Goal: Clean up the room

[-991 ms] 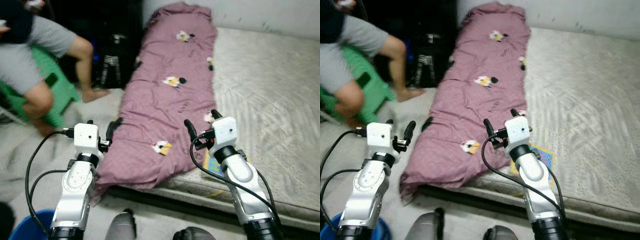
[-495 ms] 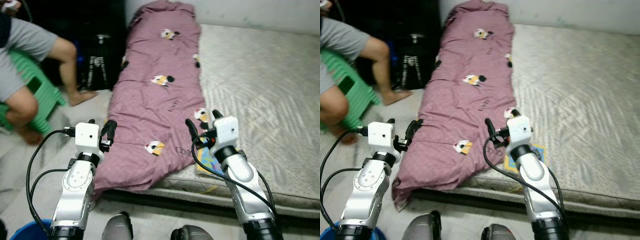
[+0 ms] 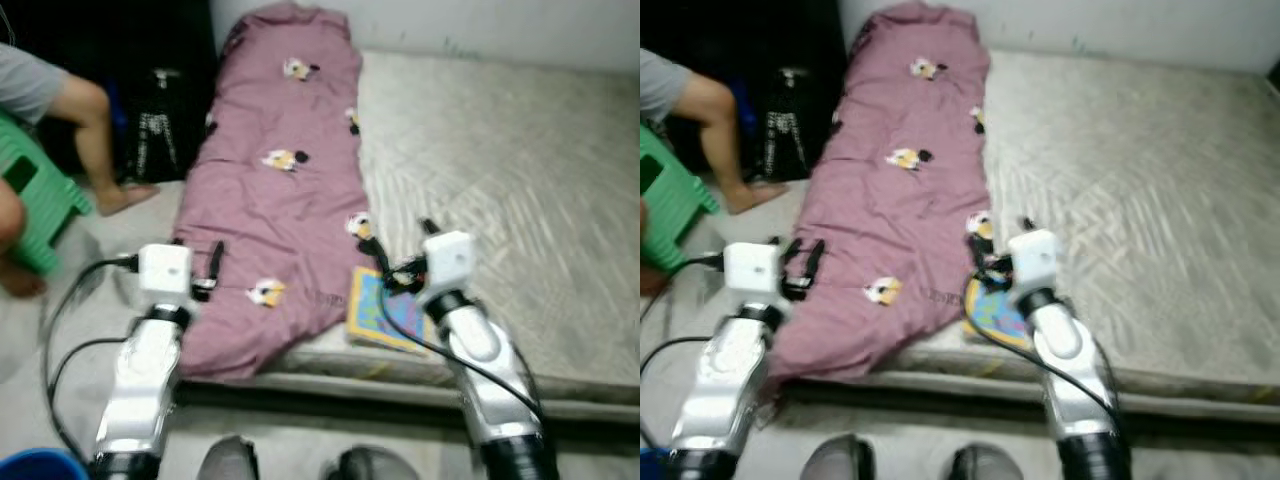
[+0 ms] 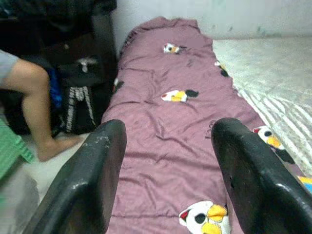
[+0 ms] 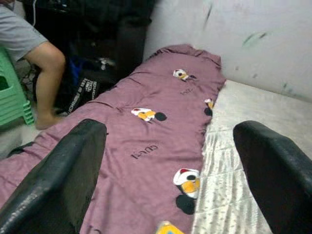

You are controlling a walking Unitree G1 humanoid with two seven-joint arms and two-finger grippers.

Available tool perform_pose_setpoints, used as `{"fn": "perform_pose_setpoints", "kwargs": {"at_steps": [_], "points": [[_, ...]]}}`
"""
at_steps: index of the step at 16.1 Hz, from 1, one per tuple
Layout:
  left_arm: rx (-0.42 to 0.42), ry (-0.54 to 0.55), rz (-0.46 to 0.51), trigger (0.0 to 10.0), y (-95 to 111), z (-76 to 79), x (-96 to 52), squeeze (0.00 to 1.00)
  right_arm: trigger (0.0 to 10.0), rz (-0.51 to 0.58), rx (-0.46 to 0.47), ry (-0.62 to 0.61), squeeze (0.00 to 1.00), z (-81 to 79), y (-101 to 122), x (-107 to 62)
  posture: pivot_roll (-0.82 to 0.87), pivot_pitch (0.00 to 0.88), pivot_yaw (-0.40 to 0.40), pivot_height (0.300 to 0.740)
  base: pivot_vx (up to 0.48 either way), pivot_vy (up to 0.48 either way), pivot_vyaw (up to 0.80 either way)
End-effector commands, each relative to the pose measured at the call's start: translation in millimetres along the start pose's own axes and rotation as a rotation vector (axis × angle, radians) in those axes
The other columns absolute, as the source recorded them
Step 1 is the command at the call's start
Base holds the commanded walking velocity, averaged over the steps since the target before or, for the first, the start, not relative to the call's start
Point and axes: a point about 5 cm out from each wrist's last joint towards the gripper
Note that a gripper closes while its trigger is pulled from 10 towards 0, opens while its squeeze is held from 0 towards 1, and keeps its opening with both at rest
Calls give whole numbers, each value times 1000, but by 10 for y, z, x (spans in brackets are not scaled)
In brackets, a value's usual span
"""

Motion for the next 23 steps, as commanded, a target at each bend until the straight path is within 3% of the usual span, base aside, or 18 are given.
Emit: {"fn": "perform_pose_setpoints", "kwargs": {"at_steps": [1, 16, 19, 23], "points": [[-13, -19, -2, 10000, -8, 71, 4, 0, 10000, -7, -15, -17, 0, 81, -7, -24, -6, 93, -41, 740, 0, -398, 0], [-19, -23, 6, 10000, 0, 95, 12, 0, 10000, -4, -29, -4, 0, 99, -8, 17, -3, 85, -49, 740, 0, -398, 0], [-68, -43, 14, 10000, 10, 100, 14, 0, 10000, -1, -39, -9, 0, 129, -3, 34, -1, 83, -49, 740, 0, 0, 0], [-70, -68, 23, 10000, 19, 123, 0, 0, 10000, -2, -41, -7, 0, 105, -13, 30, 1, 80, -49, 740, 0, 0, 0]]}}
Point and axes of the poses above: a point about 5 cm out from each wrist's last joint towards the gripper, its own x axis pointing out of the wrist towards the gripper, its own y axis along the axis of the wrist's last joint, z = x × y, and after that the axes turned 5 degrees about -x, right-handed
